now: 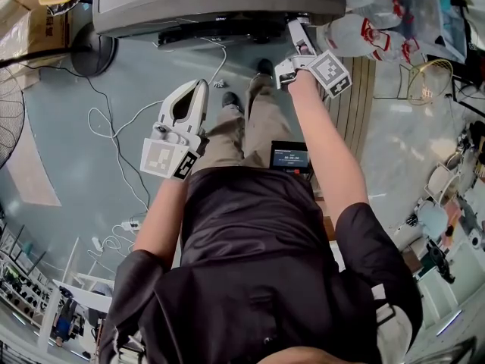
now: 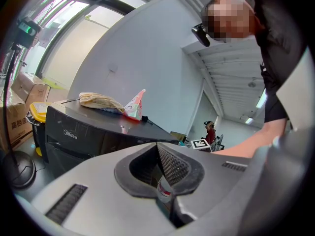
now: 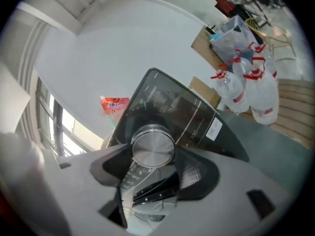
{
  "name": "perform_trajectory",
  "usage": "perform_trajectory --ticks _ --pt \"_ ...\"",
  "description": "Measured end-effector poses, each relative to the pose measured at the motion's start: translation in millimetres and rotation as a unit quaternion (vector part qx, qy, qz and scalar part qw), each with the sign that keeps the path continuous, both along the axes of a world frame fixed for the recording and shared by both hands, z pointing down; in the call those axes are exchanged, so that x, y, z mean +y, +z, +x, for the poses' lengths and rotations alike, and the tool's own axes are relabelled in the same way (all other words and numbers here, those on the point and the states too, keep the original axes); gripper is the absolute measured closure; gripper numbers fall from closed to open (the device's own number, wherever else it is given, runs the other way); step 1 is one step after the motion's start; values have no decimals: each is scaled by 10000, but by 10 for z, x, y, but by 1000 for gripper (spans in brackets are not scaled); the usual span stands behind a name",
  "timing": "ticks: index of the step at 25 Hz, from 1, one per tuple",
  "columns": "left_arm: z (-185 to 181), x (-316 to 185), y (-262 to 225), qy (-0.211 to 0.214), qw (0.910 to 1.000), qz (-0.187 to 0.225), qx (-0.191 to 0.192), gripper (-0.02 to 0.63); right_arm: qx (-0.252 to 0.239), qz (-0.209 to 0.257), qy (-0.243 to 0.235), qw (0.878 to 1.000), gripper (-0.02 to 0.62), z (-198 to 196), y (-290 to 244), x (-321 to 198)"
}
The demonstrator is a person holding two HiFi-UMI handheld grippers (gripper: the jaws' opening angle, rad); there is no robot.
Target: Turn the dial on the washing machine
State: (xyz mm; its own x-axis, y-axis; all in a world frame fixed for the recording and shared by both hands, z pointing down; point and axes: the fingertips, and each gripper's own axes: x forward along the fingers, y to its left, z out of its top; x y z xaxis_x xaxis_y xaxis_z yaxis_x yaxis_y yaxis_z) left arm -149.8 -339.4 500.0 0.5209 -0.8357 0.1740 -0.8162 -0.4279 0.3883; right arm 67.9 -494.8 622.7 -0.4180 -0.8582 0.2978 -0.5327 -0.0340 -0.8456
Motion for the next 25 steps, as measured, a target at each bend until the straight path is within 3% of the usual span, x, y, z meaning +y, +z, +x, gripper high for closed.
perform_trajectory --ticks 10,25 --pt "12 -34 2 52 10000 -23 25 611 1697 242 -533 9838 323 -30 0 3" --pt "-15 -25 30 32 10000 -42 33 611 2756 354 -646 9585 323 -21 18 3"
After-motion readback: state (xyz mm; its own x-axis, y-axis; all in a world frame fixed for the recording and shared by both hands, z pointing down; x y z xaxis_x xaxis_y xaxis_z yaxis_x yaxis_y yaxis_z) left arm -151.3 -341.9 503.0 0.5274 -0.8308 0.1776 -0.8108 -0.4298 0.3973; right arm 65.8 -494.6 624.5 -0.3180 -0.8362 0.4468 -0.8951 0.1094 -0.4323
